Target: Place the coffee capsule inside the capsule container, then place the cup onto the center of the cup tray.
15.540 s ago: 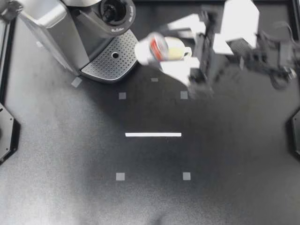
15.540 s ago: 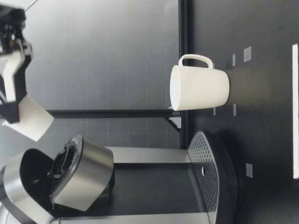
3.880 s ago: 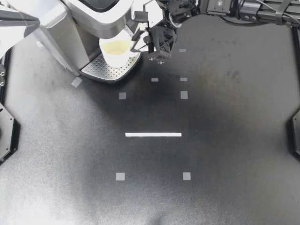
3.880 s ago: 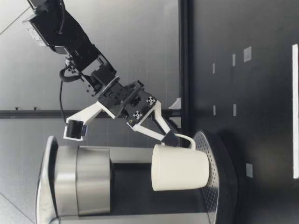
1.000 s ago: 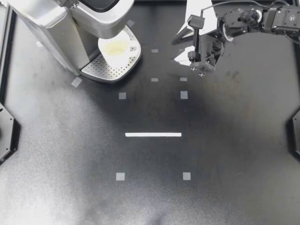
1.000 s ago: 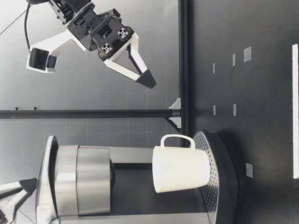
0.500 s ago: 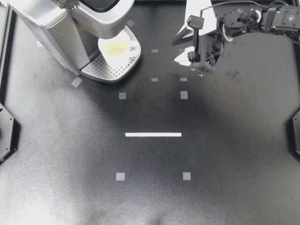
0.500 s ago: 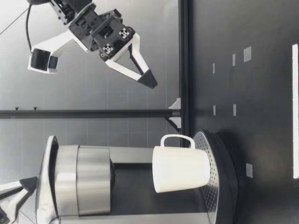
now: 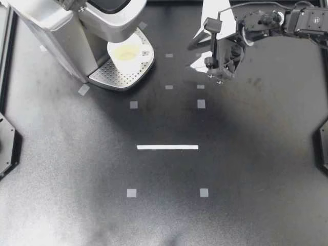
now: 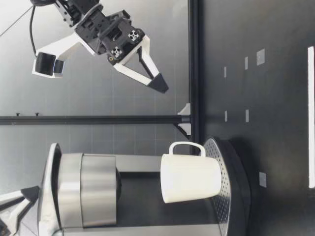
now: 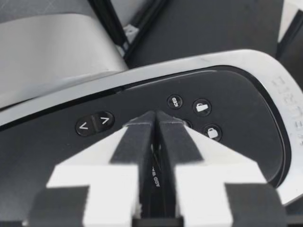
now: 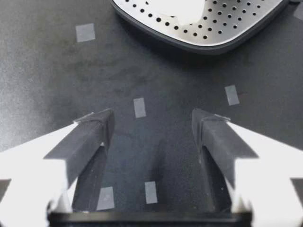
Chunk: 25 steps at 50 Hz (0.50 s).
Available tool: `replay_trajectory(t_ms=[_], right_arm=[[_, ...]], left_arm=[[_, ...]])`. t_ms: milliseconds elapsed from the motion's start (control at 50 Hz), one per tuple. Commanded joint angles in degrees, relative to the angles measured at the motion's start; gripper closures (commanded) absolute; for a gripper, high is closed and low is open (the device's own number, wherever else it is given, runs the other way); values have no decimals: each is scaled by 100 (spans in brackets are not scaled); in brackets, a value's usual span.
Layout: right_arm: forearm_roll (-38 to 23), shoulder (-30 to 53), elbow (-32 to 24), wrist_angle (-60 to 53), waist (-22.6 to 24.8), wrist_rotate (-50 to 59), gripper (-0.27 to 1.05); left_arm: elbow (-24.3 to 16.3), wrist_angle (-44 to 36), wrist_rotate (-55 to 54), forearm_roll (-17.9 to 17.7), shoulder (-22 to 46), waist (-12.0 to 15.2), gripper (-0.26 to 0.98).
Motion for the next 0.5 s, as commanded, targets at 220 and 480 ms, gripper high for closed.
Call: replay_trajectory(t_ms=[220,480], right_arm=[[18,-132,-158,-26,18,18,16],[35,-132,-167,26,18,35,16]], left_arm=[[-475,62,114,-114,-88,-185,61],[-536,62,105,-123,185,-299,61]])
